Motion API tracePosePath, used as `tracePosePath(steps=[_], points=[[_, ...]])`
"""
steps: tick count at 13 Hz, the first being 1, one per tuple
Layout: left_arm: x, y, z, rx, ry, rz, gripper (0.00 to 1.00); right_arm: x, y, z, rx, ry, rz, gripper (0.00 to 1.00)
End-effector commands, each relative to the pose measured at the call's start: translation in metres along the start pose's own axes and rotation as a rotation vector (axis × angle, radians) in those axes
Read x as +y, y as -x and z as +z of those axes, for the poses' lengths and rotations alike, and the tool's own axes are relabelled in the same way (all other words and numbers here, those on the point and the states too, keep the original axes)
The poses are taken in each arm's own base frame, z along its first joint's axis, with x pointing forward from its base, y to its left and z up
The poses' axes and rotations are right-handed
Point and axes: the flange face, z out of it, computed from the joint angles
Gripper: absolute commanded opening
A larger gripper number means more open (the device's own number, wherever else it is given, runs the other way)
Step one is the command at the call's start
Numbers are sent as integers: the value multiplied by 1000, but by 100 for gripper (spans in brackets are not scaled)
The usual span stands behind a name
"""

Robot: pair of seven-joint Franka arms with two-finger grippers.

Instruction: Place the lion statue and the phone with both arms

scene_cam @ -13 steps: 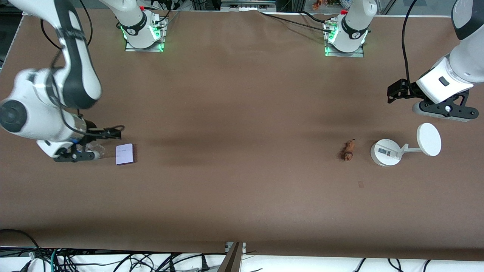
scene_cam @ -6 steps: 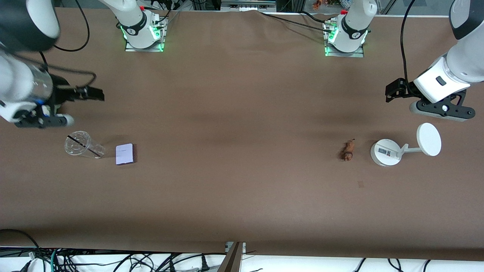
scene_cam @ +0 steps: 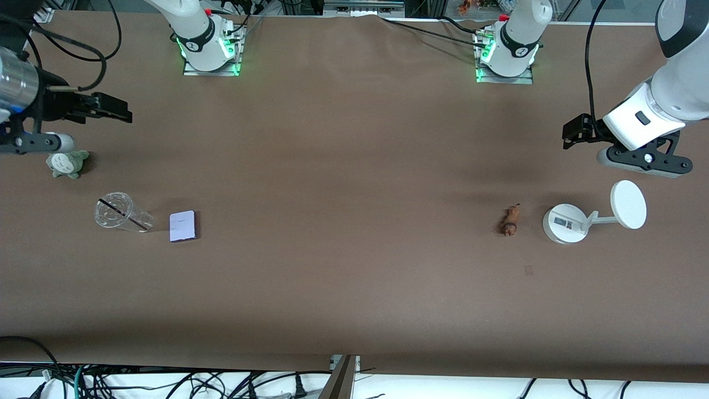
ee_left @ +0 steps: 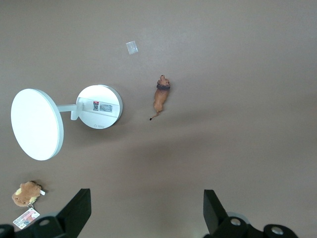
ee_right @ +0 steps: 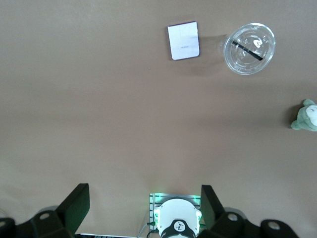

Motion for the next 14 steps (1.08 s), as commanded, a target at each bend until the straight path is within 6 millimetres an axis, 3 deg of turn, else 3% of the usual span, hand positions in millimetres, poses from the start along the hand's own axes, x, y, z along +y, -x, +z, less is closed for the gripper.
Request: tracePosePath(steps=[1,8,11,12,14], points=[[3,7,-5,1,12,6,100,1,-2,3,-5,2,14,99],[3,7,-5,1,12,4,100,9,-3,8,-20,4,28,99],[3,7,-5,1,12,4,100,35,2,10,-34,-18,52,99],[3,7,-5,1,12,4,100,49,11,7,-25,-31,67,99],[3,7,-5,0,12,4,100,55,23,15,11,-26,73,99]])
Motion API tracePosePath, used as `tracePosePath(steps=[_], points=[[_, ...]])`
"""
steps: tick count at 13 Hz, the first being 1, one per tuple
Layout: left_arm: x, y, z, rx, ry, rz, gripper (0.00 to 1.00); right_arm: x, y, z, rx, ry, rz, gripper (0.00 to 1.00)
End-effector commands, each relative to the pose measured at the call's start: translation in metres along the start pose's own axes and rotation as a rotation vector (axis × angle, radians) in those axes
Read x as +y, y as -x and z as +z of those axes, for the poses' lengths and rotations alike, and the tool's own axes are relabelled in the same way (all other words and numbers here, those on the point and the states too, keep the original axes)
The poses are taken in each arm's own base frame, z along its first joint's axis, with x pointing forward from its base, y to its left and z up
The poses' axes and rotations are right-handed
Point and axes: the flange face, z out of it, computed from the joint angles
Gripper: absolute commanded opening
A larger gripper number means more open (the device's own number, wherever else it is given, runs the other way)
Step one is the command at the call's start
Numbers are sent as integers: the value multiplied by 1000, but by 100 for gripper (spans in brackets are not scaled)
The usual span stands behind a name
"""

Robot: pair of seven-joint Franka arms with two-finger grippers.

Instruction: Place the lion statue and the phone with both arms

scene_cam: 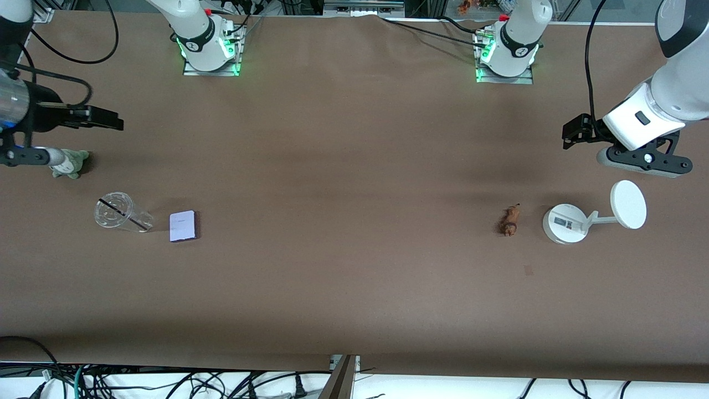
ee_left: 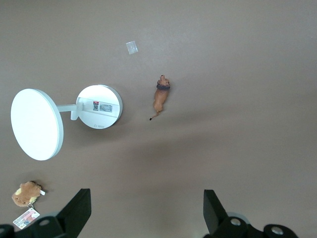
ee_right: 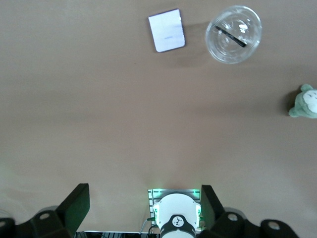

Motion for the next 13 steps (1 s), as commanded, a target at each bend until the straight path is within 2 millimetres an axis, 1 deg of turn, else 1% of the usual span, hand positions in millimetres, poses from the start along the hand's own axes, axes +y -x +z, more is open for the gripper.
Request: tracePosePath(steps=[1,3,5,8,9,10,13], points=[[2,7,-6,1,12,4,100,8,28,7,66,2,-6,100],[2,7,-5,0,13,4,100,14,42,9,123,-4,-23,100],[2,7,-4,-2,13,4,100,15,49,6,159,-5,-29,100],[2,7,-6,1,12,4,100,14,47,5,160,-4,-29,100],[2,7,-5,0,13,4,100,12,44,3,156,-6,-38,100],[2,7,-4,-2,11,4,100,11,37,2,136,-7,-43,100],[2,7,-5,0,13,4,100,4,32,-3,116,-5,-55,100]])
